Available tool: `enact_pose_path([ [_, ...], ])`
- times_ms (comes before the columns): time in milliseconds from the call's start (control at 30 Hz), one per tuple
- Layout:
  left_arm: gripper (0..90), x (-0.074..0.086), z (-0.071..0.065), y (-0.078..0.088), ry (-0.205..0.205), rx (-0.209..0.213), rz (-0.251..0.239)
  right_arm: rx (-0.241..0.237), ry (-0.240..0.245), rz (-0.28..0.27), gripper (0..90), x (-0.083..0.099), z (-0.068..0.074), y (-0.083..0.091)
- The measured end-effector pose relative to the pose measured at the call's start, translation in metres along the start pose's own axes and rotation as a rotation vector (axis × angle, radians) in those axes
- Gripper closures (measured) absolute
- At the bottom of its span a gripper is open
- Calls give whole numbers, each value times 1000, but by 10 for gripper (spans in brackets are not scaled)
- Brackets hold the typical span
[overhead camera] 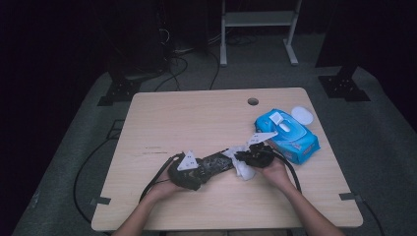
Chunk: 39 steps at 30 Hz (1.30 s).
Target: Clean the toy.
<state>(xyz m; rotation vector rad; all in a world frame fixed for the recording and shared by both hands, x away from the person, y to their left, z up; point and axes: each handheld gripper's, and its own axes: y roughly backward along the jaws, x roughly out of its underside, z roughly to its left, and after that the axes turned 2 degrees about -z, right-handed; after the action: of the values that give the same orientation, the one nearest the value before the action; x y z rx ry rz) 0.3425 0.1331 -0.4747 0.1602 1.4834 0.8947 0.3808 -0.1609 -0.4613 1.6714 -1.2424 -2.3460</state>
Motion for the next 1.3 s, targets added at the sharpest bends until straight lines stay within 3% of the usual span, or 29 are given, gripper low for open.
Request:
enact_pose_path([
  [200, 246, -1, 0, 0, 2, 0, -7, -75, 19, 4, 830, -4, 19, -4],
  [500, 246, 0, -1, -1, 0, -2, 2, -203, 89, -7, 830, -28, 63, -35],
  [600, 246, -1, -1, 0, 0, -3, -8, -266, 86, -25, 830, -34, 74, -45],
  [700, 246, 0, 0, -1, -2, 1, 8, -257, 137, -8, 830, -37, 82, -50],
  [767, 246, 0, 0, -1, -7, 0, 10, -243, 142, -4, 830, -36, 79, -48],
  [833, 246, 0, 0, -1, -6, 1, 9, -196, 154, 2, 830, -34, 71, -43],
  [1033, 246, -1, 1, 0, -4, 6, 10, -96, 93, 22, 829, -23, 37, -23],
  [1133, 246, -1, 2, 0, 5, 11, -2, -100, 53, 14, 828, -17, 28, -18],
  [1300, 212, -1, 7, 2, 102, 64, -24, -106, 68, 7, 828, -12, 28, -17],
])
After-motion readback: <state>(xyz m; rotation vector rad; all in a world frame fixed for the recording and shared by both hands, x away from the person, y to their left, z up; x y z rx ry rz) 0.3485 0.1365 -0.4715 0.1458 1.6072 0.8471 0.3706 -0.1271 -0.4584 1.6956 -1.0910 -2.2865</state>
